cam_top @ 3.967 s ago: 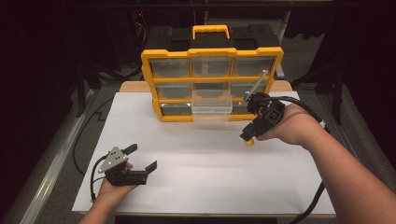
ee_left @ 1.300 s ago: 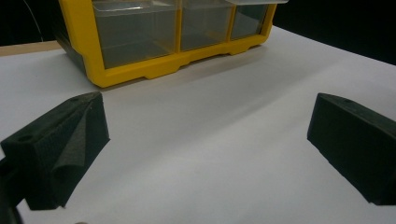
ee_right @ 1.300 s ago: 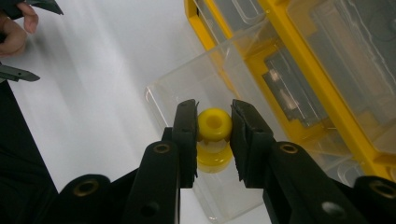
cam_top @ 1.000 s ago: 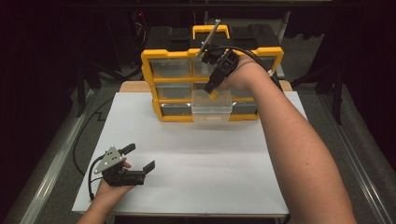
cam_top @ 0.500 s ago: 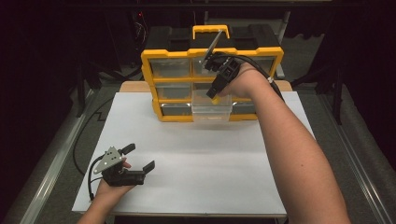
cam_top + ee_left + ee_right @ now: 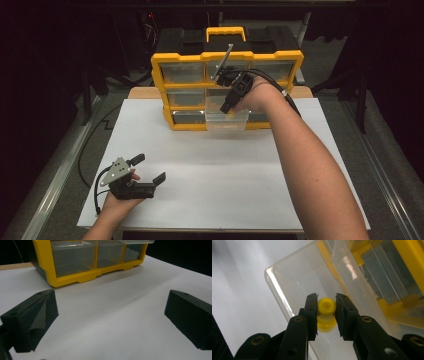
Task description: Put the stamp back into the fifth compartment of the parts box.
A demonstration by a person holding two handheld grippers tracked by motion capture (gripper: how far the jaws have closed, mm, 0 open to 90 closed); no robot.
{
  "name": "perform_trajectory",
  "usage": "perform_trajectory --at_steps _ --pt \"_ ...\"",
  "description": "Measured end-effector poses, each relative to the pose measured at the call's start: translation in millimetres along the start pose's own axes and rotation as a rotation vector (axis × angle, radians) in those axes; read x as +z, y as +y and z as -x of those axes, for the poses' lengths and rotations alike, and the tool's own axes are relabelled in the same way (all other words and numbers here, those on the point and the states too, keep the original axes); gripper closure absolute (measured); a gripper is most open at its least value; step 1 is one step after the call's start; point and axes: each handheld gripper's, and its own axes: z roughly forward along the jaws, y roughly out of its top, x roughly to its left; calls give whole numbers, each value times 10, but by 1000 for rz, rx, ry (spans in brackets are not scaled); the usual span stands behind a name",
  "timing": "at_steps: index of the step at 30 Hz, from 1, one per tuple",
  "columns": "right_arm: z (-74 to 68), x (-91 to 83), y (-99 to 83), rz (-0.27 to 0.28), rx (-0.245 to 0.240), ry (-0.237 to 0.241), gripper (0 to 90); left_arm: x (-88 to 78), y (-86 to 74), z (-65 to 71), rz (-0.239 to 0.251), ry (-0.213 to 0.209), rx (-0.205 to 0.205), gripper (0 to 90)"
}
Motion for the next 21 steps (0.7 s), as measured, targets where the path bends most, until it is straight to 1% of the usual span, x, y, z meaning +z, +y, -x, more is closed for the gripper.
perform_trajectory --at_steps 4,8,14,18,20,21 --pt "-11 20 27 2 -5 1 730 -5 4 4 4 -3 -2 1" --pt "-15 20 42 0 -12 -9 728 -11 5 1 5 -2 -1 1" --pt "-10 -46 42 4 -17 -21 730 -8 4 1 4 -3 1 1" --pt "-14 -128 50 31 -10 -17 726 -4 3 4 2 -2 1 1" --pt "-12 -168 52 54 -9 -17 594 -7 4 5 2 -3 1 1" --pt "-8 -197 59 62 -2 -13 457 -10 4 5 2 -3 2 1"
